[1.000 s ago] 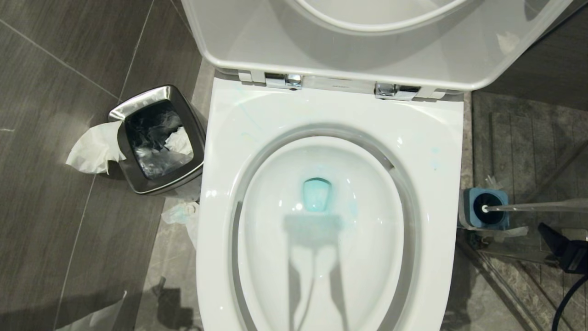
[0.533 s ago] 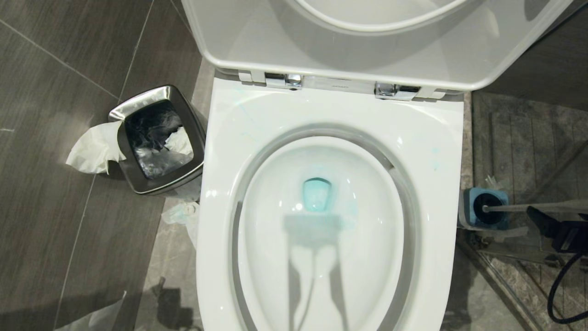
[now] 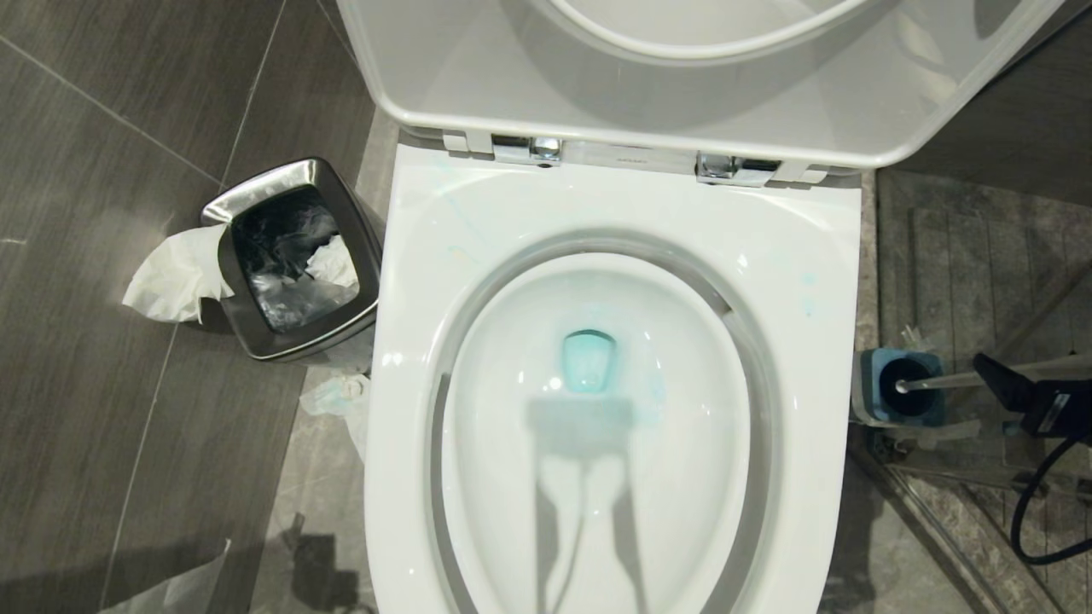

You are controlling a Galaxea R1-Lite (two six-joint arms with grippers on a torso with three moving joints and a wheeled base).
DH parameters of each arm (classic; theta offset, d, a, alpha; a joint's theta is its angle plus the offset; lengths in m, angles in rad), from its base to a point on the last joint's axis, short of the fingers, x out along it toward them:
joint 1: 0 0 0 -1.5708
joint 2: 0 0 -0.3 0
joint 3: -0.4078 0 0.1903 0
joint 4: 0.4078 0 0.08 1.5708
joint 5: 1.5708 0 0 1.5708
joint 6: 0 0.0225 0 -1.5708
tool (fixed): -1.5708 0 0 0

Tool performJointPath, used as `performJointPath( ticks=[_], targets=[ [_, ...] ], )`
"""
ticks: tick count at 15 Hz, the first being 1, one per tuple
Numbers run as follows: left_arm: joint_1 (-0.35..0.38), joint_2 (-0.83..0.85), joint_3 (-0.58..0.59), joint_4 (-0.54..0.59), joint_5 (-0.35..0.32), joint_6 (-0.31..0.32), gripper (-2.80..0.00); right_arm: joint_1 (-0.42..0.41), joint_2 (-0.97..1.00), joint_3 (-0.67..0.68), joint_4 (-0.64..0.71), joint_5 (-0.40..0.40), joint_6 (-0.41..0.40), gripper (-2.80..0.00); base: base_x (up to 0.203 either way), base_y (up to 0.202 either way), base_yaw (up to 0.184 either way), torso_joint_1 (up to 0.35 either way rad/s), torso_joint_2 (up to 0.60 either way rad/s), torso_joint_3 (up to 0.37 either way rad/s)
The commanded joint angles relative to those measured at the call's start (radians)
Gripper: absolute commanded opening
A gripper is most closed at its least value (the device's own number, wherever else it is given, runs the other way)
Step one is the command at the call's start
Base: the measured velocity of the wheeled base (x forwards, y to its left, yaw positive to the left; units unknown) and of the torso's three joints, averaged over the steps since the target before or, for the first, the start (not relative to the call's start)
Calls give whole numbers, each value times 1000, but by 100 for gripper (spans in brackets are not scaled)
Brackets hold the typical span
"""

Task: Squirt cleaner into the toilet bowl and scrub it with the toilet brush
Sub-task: Scrub the toilet bowl

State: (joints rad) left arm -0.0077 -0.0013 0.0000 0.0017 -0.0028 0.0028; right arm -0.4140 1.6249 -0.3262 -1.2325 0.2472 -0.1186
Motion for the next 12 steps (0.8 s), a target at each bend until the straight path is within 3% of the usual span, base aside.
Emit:
performJointPath(
  ticks=[1,3,4,12],
  targets=[
    [0,1,0,0,0,0,-280,0,4,-1,-18,3,0,0,0,0,0,0,0,0],
    [0,1,0,0,0,0,-280,0,3,2,-29,4,-1,0,0,0,0,0,0,0],
    [0,1,0,0,0,0,-280,0,1,7,-31,4,-1,-280,0,0,0,0,0,0],
    [0,1,0,0,0,0,-280,0,-9,24,-67,4,0,-280,0,0,0,0,0,0]
  ],
)
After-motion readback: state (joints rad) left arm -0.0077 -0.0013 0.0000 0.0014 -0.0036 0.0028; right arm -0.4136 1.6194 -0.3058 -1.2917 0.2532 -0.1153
